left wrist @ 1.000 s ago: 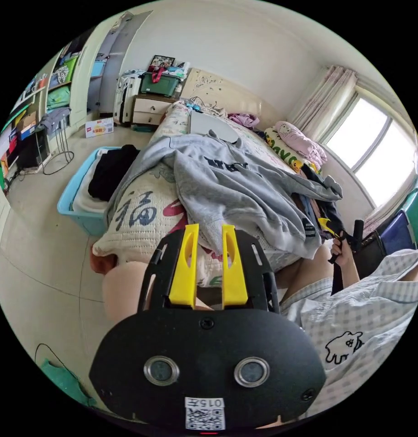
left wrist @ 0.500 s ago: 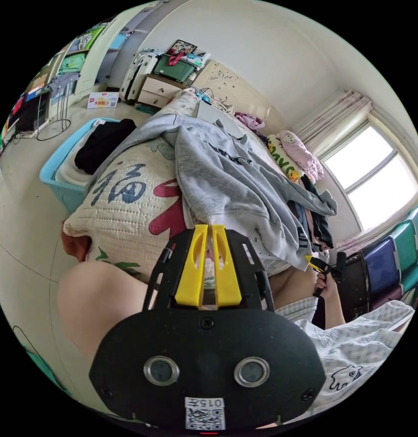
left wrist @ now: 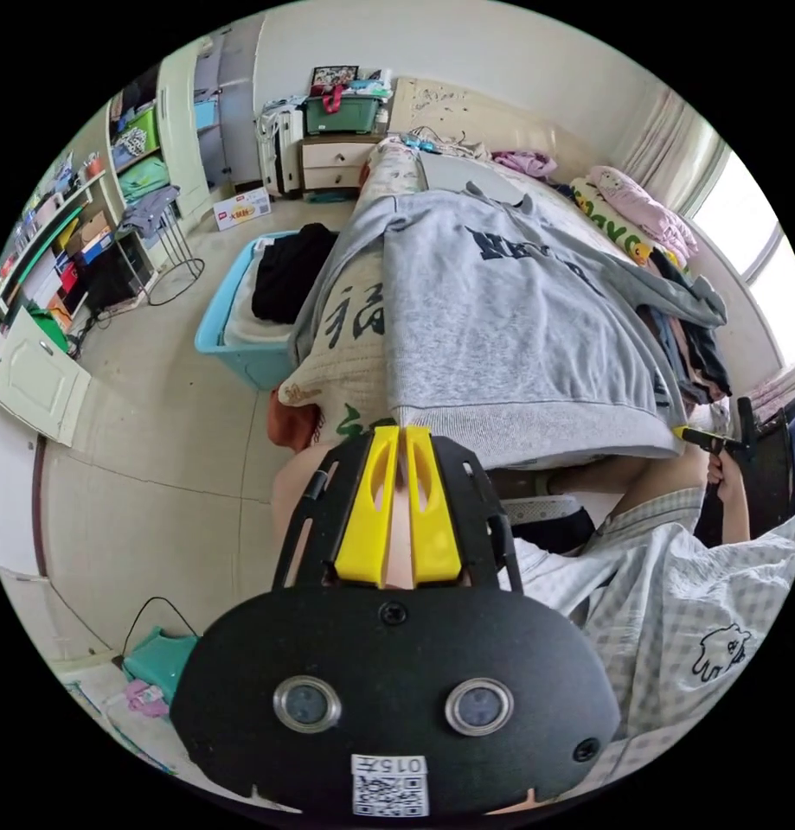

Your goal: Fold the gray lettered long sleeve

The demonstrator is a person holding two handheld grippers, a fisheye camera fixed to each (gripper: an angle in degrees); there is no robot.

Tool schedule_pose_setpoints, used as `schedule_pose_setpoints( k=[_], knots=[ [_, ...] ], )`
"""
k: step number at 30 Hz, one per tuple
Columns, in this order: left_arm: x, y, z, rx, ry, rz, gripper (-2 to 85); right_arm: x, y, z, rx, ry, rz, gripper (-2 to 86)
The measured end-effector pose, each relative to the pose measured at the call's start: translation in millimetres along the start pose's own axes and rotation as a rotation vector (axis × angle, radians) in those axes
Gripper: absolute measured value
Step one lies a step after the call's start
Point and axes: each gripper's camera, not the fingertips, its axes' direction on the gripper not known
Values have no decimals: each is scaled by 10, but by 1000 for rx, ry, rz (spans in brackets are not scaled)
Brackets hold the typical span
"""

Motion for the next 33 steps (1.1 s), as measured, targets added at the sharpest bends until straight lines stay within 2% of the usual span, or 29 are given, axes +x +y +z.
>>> schedule_pose_setpoints(
  k=[6,10,15,18,21,26,28,30,33],
  knots=[
    [80,-102,164,-104,-110,28,8,230,-407,443,-180,84,-34,55],
    [121,-166,357,-132,-93,17,12,477,-580,486,-207,74,-2,65],
    [16,-116,325,-113,-25,-32,22,1023,-492,79,-87,-76,60,67],
    [-95,-75,188,-58,3,-87,32,1404,-339,-477,129,-156,78,66],
    [-159,-83,-3,32,-1,-124,44,1562,-347,-779,256,-153,64,75],
    [-243,-261,18,113,118,-168,89,1569,-736,-362,244,-5,74,130],
    [-307,-395,245,80,242,-192,99,1622,-930,-45,189,-66,69,136],
    [-311,-469,374,33,245,-199,85,1725,-1122,323,123,-109,90,122],
    [-261,-512,341,13,215,-147,27,1734,-1147,417,118,-6,59,63]
  ],
)
